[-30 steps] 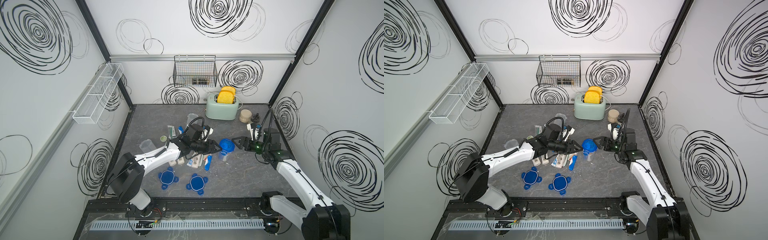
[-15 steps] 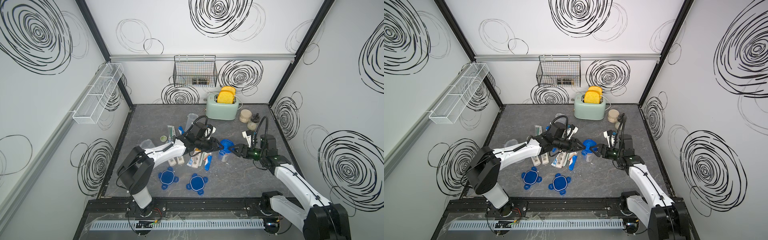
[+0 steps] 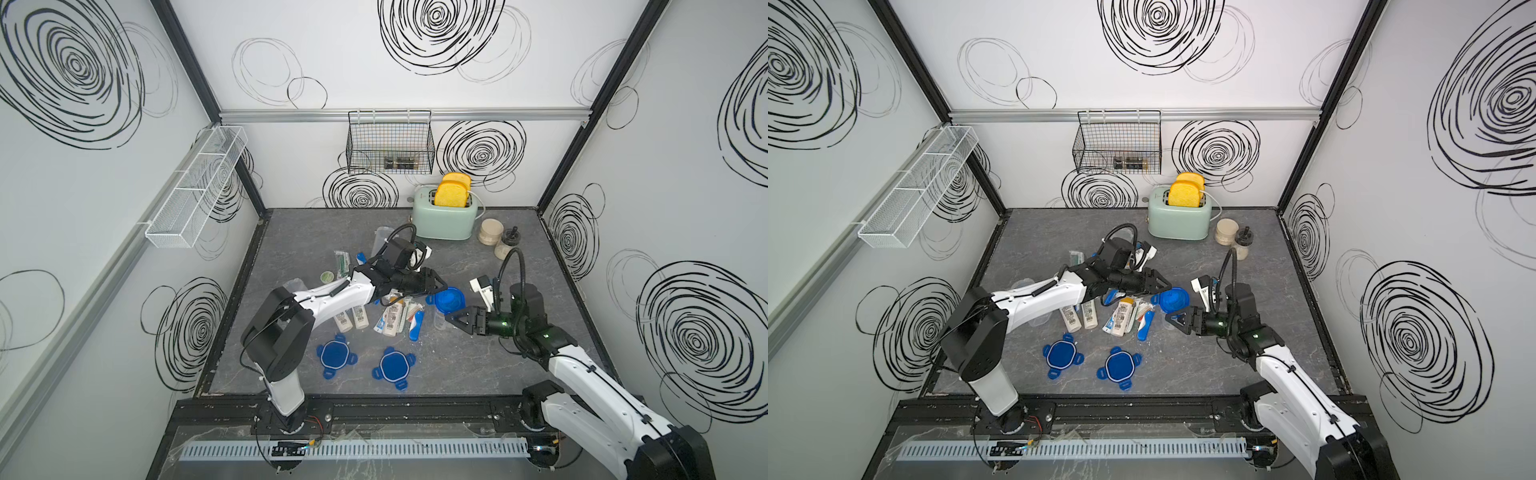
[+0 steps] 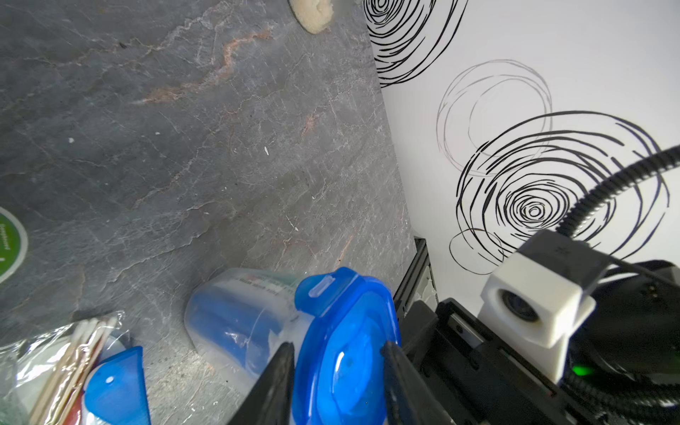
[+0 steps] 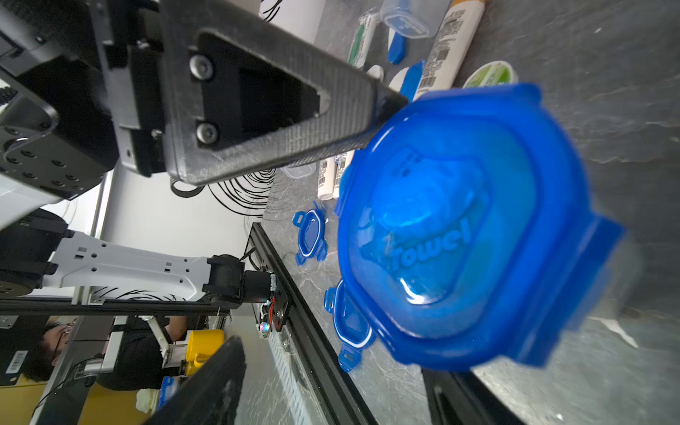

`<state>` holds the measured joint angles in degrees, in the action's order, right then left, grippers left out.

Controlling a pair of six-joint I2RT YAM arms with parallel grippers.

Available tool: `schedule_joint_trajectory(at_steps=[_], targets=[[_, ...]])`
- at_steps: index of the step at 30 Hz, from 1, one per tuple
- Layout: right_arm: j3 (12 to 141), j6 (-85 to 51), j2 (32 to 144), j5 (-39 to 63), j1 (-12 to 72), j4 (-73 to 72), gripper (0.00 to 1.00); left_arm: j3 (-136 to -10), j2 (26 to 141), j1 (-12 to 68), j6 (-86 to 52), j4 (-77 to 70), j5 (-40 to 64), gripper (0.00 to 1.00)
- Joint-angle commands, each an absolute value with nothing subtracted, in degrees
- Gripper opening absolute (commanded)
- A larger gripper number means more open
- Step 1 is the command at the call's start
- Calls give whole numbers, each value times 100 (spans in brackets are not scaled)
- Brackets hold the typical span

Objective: Take out toiletry kits
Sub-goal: Adjust the container at the center of the board.

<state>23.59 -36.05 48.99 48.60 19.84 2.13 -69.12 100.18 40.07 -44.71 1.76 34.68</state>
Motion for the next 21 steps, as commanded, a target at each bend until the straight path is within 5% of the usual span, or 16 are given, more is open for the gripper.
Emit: schedule_joint_trajectory(at_steps=[1,10,21], targets=[[2226,-3893,4873,5178,2062,-707,77,-7117,10085,4083,-4317,223,3568,45],[2386,-3163,4676,4913,1958,278,81,-7382,9762,3907,-4055,483,3340,47],[1566,-3347,3528,5317,1245,80,78,-7176,9824,4437,-4860,-467,4182,33]])
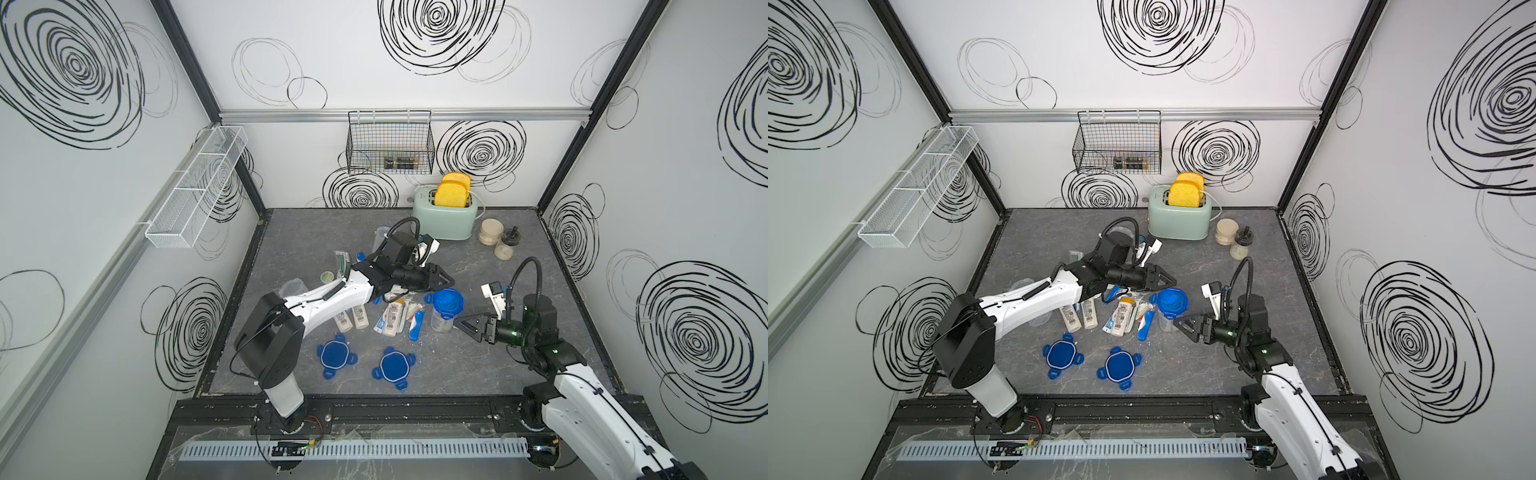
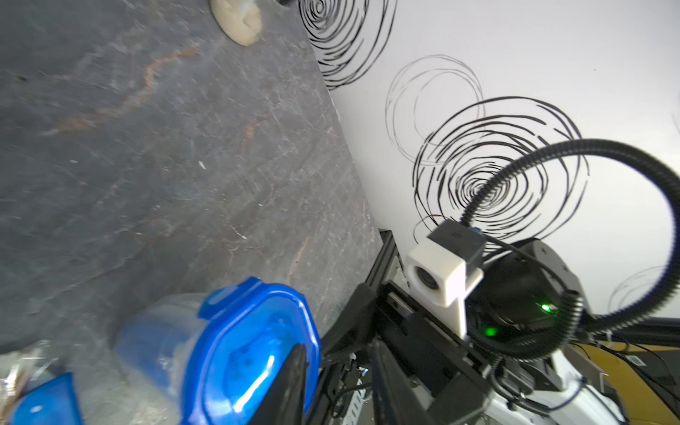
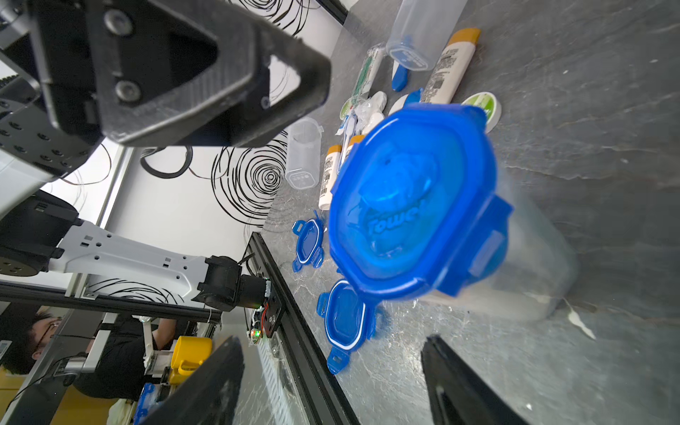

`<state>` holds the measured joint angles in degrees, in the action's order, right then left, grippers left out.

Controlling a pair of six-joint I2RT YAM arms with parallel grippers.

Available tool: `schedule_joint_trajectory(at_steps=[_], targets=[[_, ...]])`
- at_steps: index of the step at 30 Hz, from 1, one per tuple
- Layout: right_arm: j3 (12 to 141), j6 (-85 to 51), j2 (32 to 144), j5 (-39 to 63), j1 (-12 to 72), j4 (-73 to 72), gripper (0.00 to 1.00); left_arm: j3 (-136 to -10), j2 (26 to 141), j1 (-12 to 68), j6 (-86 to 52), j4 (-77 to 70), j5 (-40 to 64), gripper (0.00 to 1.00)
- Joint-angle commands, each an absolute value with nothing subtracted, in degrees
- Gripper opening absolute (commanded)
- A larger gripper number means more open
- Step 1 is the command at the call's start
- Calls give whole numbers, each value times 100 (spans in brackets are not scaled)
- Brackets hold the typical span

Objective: Take out toiletry kits
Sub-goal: Adjust the container at the center of the board, then unfasten the latch on the container.

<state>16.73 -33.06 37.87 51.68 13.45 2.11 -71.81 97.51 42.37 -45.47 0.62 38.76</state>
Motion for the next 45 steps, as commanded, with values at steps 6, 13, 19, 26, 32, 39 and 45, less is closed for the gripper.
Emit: schedule_joint_trajectory(at_steps=[6,13,19,26,32,39,45], targets=[[1512,-3384,3366,5361,1169,45,78,-7172,10209,4542,-4913,-344,4090,26],[1409,-3434,3481,5451,1169,-199,78,-7094,10386,4474,-4992,-314,4069,22],[1256,-3530,3545,5590,1178,-688,78,-6756,10459,4395,-5324,-813,4272,19],[1279,-3531,3810,5642,1212,-911,77,-6713,10519,4369,-5256,-695,4189,18],[1238,-3568,4017,5721,1402,-1148,76,-6715,10521,4377,-5252,-687,4155,17],[1228,-3585,4227,5578,1642,-1443,77,-6693,10538,4373,-5246,-651,4089,16],[1272,-3734,4409,5418,1807,-1733,77,-6759,10536,4368,-5222,-594,4045,16]])
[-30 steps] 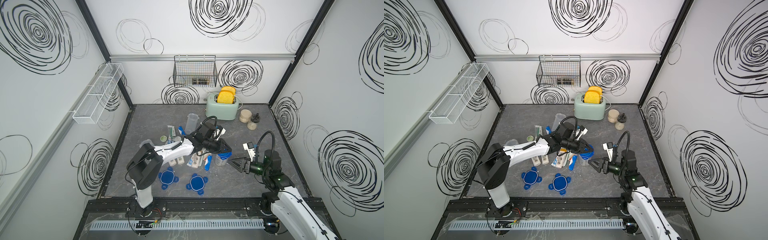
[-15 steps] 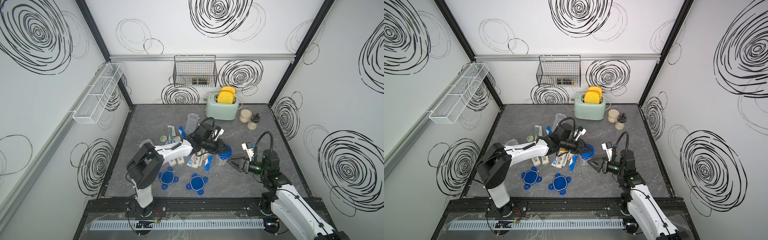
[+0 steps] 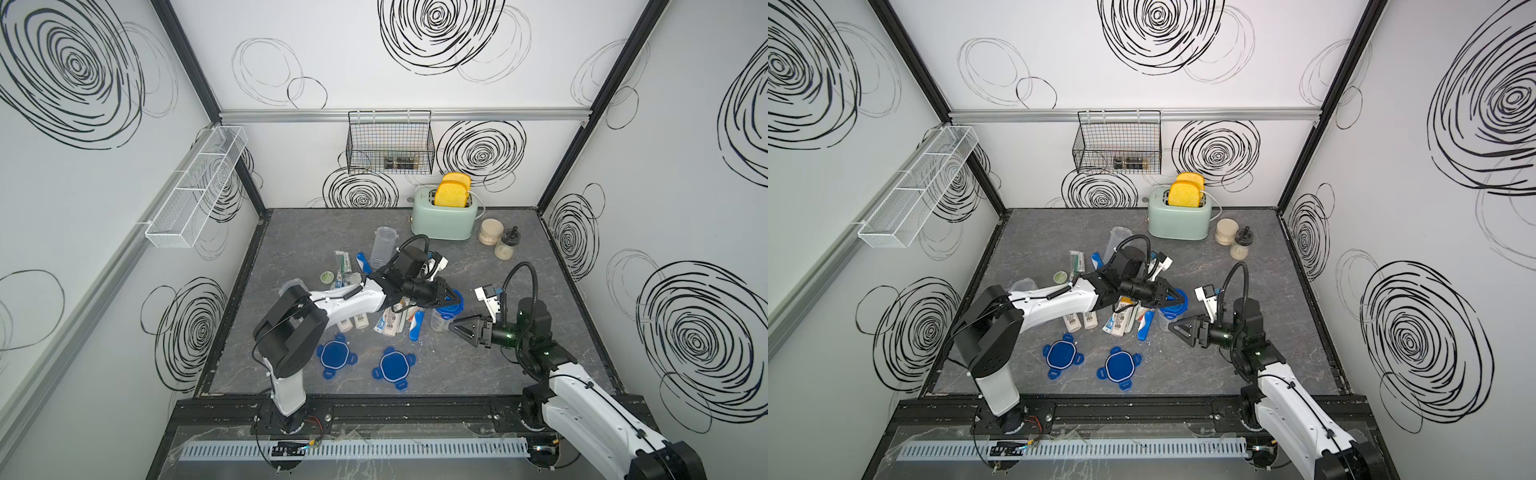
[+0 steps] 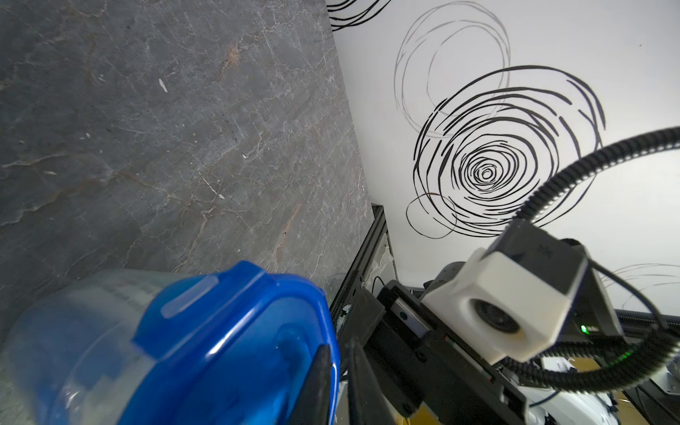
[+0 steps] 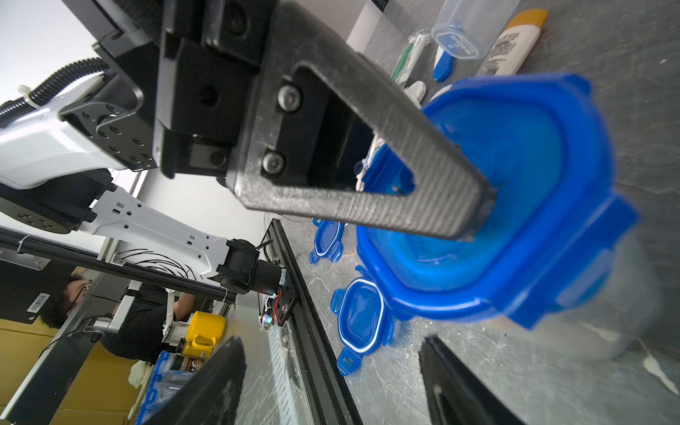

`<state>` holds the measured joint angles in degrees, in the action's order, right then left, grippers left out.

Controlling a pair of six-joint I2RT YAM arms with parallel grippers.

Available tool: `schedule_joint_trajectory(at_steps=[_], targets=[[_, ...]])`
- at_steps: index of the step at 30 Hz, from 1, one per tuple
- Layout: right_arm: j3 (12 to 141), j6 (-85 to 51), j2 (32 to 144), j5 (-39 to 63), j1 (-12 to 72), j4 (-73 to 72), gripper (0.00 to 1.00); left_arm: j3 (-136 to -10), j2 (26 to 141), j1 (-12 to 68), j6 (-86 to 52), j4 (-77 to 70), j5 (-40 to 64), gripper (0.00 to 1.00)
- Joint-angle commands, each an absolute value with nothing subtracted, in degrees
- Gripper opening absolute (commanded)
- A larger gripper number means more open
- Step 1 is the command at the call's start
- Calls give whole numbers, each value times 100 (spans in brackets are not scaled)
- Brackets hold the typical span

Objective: Take out toiletry kits
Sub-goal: Unfasten the latch on the container.

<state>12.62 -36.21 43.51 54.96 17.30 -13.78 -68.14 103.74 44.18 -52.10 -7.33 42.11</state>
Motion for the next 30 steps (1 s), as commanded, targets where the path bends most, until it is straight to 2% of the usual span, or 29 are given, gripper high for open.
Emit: schedule_joint_trajectory(at_steps=[1,11,30], targets=[[1273,-3775,4441,5390,1823,-1776,77,-6765,10529,4373,-5215,-599,4035,16],[1270,-4086,4650,5122,2201,-2297,77,-6789,10512,4370,-5198,-545,4016,16],[924,-4389,4526,4398,2356,-2450,77,-6681,10529,4428,-5255,-675,3938,15]])
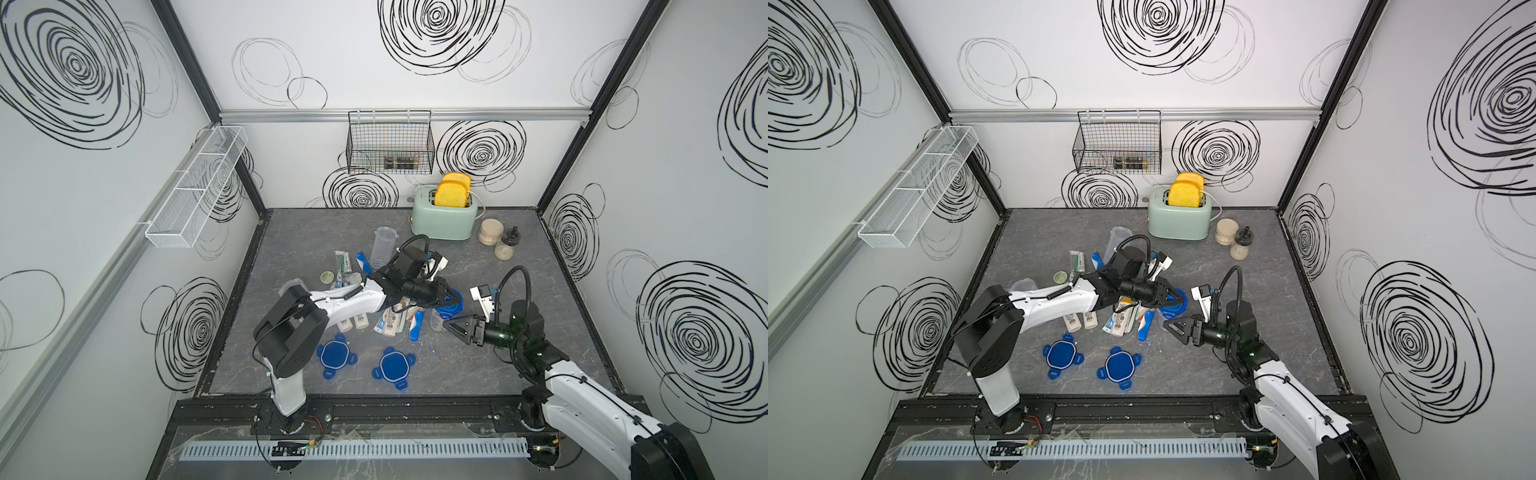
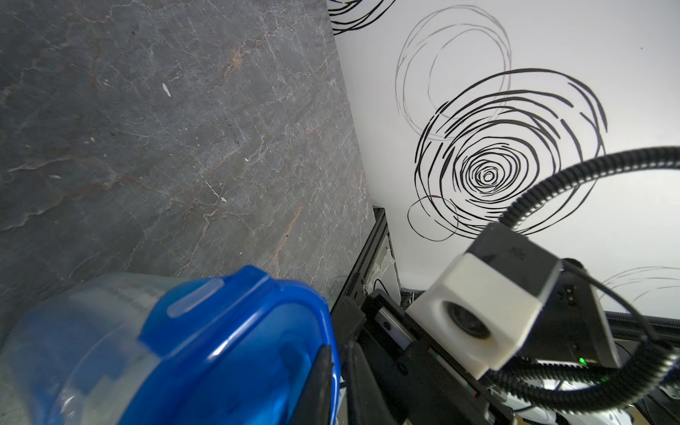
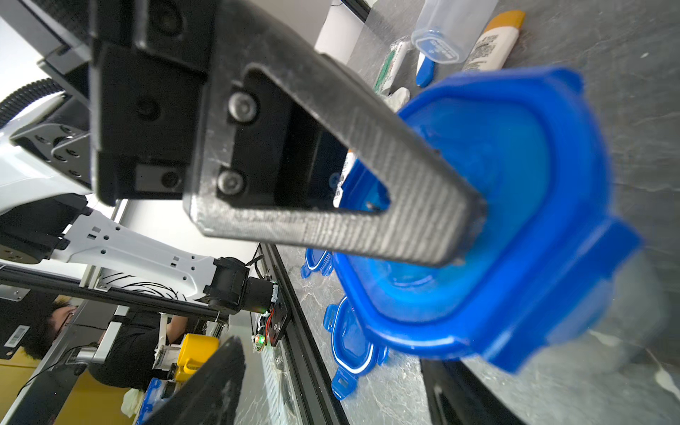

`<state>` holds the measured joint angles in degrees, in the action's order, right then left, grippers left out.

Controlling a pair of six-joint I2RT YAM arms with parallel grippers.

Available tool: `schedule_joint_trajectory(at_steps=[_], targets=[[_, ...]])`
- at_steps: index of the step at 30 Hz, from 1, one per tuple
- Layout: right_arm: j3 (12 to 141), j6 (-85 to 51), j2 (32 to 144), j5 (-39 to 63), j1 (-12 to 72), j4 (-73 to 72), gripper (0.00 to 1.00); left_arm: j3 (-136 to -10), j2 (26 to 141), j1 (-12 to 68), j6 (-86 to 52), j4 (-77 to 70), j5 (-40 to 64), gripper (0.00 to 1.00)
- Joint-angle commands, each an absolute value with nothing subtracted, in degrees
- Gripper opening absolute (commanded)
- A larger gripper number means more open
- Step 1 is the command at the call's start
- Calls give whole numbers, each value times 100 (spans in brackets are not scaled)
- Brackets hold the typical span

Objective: Take out toiletry kits
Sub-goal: Unfasten the latch on the container.

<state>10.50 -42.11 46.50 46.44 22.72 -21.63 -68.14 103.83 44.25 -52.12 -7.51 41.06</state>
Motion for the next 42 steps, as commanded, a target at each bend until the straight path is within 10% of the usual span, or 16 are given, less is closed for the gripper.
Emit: schedule_joint_trajectory(at_steps=[1,42], targets=[[884,-4452,4476,4319,2398,-2532,77,-6667,10529,4425,-5258,-693,3935,15],[545,-4955,4761,3130,3400,-4637,82,-6338,10512,4441,-5467,-1115,3939,13]])
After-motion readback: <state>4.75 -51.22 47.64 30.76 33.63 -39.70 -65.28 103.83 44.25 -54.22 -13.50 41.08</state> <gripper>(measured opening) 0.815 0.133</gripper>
